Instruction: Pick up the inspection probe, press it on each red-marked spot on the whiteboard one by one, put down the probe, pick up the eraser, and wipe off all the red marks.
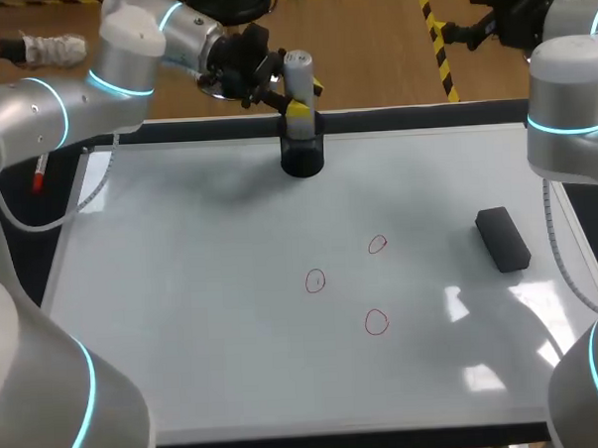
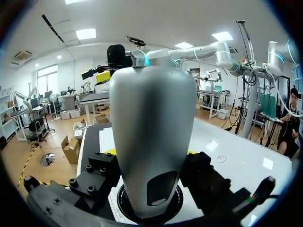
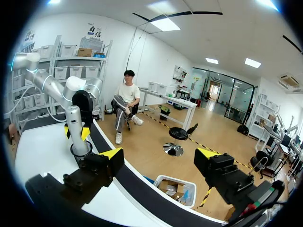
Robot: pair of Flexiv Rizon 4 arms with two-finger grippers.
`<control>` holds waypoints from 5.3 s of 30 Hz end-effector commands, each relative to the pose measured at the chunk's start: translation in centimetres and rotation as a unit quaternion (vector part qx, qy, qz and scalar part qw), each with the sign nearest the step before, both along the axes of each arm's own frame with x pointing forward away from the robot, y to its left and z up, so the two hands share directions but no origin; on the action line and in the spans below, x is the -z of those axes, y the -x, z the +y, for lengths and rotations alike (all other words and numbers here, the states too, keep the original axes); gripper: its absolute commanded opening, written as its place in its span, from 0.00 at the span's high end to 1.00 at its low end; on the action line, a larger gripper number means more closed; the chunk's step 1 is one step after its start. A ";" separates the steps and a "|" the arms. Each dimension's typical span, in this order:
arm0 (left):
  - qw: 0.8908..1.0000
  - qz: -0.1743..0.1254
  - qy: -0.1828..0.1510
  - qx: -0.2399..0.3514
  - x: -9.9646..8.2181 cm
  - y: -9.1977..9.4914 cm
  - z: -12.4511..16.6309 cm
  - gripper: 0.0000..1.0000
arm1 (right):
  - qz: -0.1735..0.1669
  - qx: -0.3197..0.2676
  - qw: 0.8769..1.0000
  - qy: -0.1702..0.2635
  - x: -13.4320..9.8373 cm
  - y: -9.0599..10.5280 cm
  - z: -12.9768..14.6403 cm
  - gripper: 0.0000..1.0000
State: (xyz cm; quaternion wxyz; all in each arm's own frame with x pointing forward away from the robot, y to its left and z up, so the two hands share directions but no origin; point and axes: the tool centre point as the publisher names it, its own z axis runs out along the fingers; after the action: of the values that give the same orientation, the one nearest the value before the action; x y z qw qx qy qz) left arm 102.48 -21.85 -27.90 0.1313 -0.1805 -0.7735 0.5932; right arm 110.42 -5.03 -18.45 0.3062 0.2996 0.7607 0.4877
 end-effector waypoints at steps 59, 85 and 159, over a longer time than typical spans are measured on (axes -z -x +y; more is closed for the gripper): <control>0.998 -0.062 0.002 -0.011 -10.2 0.2 -0.3 1.00 | 0.000 0.000 1.000 0.000 0.0 0.0 0.0 0.00; 0.998 -0.063 -0.004 -0.010 -10.5 0.4 -0.3 1.00 | 0.000 0.000 1.000 0.000 0.0 0.0 0.0 0.00; 0.991 -0.029 0.004 -0.130 -10.0 13.5 2.4 1.00 | 0.000 0.000 1.000 0.000 0.0 0.0 0.0 0.00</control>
State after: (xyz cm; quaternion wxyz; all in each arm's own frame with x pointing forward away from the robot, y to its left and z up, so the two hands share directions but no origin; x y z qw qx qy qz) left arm 89.85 -19.44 -17.86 0.0691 -0.1236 -0.7893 0.5974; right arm 110.42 -5.03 -18.45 0.3062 0.2996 0.7607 0.4877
